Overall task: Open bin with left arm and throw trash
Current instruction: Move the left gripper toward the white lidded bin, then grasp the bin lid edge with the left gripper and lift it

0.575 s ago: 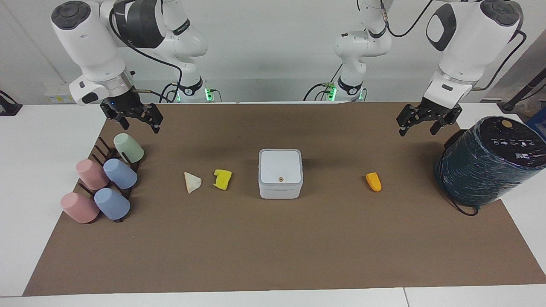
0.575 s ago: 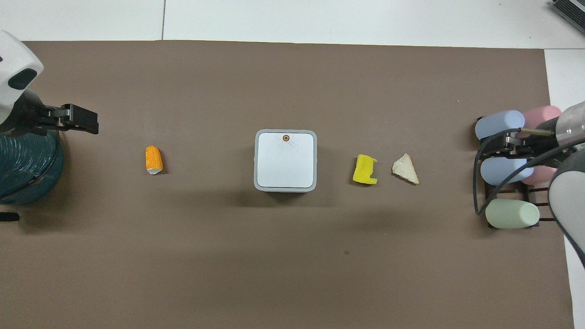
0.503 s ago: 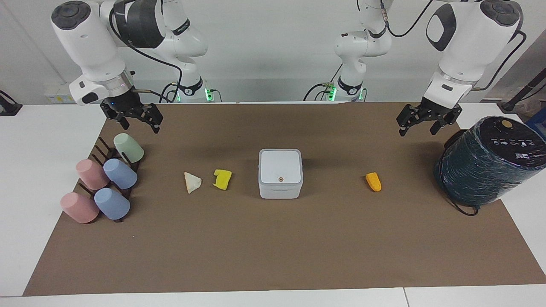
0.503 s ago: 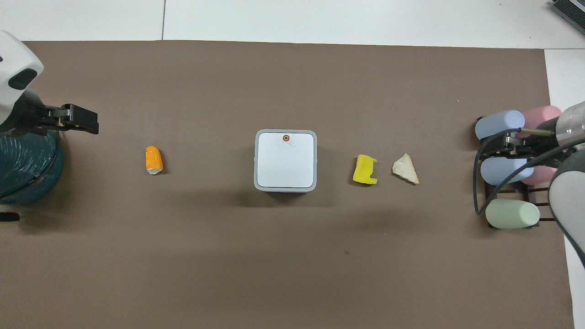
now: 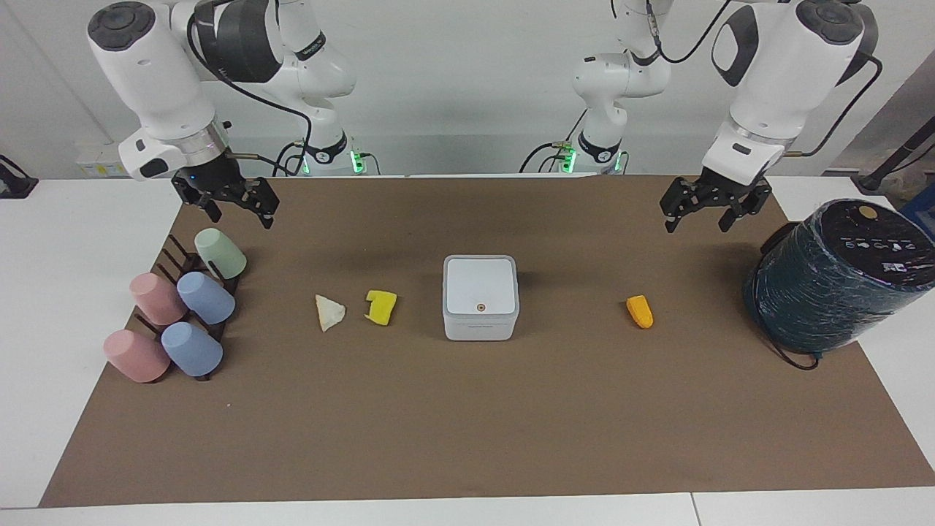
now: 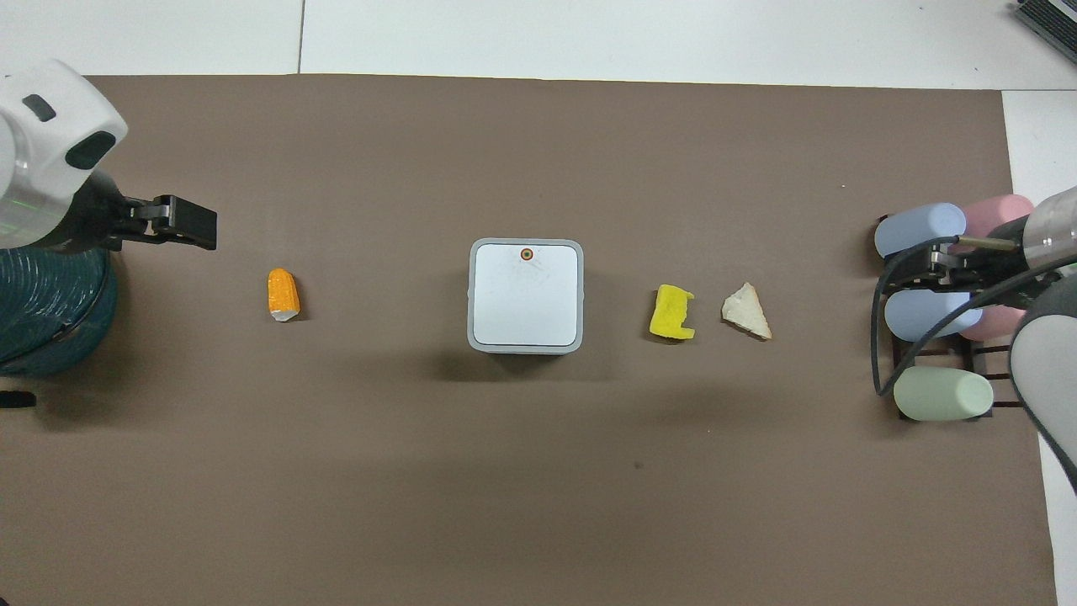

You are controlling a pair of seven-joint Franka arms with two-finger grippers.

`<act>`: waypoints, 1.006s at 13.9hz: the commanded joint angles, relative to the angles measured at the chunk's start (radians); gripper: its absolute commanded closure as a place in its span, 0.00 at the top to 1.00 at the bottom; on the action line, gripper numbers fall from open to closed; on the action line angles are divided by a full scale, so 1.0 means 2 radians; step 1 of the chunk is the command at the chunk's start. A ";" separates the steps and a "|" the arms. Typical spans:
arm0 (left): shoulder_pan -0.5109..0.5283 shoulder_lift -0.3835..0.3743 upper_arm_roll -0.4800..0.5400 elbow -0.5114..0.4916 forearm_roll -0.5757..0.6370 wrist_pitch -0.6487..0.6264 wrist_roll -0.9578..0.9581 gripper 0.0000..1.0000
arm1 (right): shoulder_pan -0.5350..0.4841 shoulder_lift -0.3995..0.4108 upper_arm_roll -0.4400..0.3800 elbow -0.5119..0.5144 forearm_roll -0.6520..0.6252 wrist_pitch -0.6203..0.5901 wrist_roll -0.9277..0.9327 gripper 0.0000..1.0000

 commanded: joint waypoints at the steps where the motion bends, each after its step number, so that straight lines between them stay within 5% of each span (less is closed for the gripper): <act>1: -0.037 -0.013 0.004 -0.029 -0.004 0.018 -0.065 0.68 | -0.004 -0.008 0.000 -0.007 0.013 -0.002 -0.014 1.00; 3: -0.063 -0.009 0.004 -0.030 -0.005 0.020 -0.110 0.33 | -0.004 -0.008 0.000 -0.007 0.013 -0.002 -0.014 1.00; 7: -0.114 0.013 0.003 -0.031 -0.008 0.060 -0.227 0.01 | -0.004 -0.008 0.000 -0.007 0.013 -0.002 -0.014 1.00; 14: -0.182 0.069 0.003 -0.049 -0.049 0.222 -0.337 0.00 | -0.004 -0.012 0.000 -0.007 0.013 -0.045 -0.013 1.00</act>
